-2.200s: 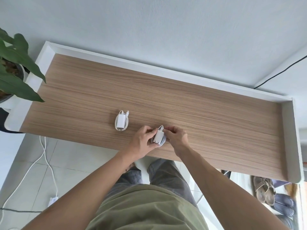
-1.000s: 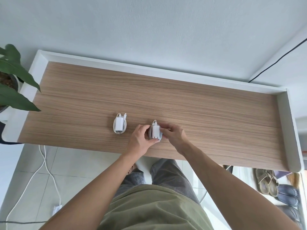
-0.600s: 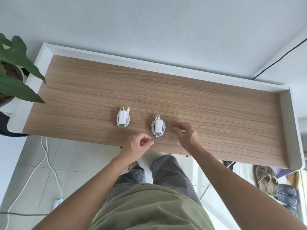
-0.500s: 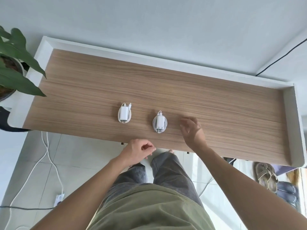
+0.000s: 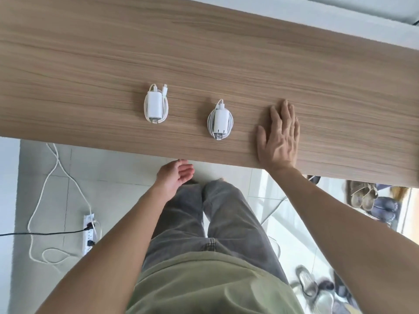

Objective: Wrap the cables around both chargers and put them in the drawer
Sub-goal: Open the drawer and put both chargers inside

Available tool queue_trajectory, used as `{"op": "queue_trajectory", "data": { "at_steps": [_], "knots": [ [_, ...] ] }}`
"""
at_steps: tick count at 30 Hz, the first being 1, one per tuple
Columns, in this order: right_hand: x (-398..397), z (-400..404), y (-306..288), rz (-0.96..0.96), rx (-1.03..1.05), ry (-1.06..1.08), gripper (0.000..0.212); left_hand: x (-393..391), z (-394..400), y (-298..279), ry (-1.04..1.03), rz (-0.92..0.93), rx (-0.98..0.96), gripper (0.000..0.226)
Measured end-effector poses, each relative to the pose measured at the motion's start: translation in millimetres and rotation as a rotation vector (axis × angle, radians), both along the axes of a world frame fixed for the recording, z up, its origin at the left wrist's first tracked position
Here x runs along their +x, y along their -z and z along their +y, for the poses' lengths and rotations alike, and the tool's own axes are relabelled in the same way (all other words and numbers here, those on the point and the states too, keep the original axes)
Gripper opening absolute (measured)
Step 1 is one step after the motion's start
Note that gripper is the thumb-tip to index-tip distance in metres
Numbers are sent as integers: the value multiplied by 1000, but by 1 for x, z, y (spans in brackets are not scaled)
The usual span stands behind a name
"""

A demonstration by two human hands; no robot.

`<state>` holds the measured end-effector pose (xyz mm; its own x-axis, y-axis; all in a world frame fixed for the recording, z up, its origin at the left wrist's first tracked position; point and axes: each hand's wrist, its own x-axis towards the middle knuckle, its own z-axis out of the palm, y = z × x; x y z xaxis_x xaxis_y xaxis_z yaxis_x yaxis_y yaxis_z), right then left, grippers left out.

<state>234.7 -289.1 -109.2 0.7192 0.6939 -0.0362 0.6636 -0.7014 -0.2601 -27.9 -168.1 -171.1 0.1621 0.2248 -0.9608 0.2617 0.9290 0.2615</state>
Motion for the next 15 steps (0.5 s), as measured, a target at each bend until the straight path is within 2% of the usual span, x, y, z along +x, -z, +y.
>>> {"op": "queue_trajectory", "data": {
  "at_steps": [3,7,11,15],
  "knots": [
    [1,-1,2,-14,-5,-13,60,8,0,9,-326,-29,-96,48],
    [3,-2,3,-1,-20,-14,61,23,2,17,-591,-190,-115,63],
    [5,-3,2,8,-11,-21,60,38,0,19,-695,-305,-61,58],
    [6,-4,3,3,-18,-26,60,52,0,26,-828,-532,-85,69]
  ]
}}
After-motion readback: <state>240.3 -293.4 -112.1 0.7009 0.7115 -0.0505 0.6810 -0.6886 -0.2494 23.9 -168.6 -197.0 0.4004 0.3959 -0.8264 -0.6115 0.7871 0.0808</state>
